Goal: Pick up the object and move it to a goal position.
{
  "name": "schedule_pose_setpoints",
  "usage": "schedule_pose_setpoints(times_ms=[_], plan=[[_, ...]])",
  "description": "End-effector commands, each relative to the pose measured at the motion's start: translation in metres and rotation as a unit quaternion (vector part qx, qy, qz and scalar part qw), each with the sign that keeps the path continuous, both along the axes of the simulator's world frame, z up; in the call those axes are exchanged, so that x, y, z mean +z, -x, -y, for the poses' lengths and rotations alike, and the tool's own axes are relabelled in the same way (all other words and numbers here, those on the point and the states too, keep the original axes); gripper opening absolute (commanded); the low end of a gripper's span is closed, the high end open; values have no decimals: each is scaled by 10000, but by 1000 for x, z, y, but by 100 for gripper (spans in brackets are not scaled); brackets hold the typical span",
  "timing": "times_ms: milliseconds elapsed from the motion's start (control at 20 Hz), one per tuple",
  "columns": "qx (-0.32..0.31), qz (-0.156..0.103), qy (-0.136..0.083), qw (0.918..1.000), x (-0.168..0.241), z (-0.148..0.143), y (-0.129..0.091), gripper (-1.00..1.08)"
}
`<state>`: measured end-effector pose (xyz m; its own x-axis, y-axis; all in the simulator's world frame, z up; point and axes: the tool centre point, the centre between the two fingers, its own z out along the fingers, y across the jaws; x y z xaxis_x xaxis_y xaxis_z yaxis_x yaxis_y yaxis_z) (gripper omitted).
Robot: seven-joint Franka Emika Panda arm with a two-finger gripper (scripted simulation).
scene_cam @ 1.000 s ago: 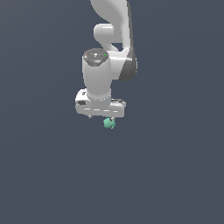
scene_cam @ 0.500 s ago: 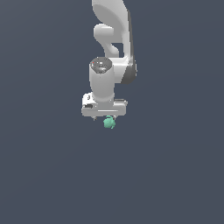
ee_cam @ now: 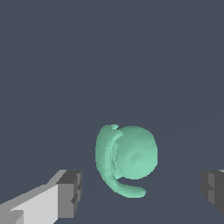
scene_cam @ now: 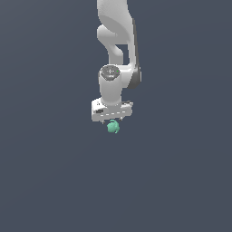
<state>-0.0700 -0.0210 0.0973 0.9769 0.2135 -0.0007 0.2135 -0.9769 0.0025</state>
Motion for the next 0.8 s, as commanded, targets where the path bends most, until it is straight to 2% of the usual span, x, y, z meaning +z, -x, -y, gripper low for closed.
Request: schedule_pose_setpoints(times_ms=[0,400,750], plan=[[121,2,-8,9999,-5,-2,6,100],[160,-3,-11,9999,-10,-3,8,100],[176,-1,-13,9998,-39,-3,9,100]])
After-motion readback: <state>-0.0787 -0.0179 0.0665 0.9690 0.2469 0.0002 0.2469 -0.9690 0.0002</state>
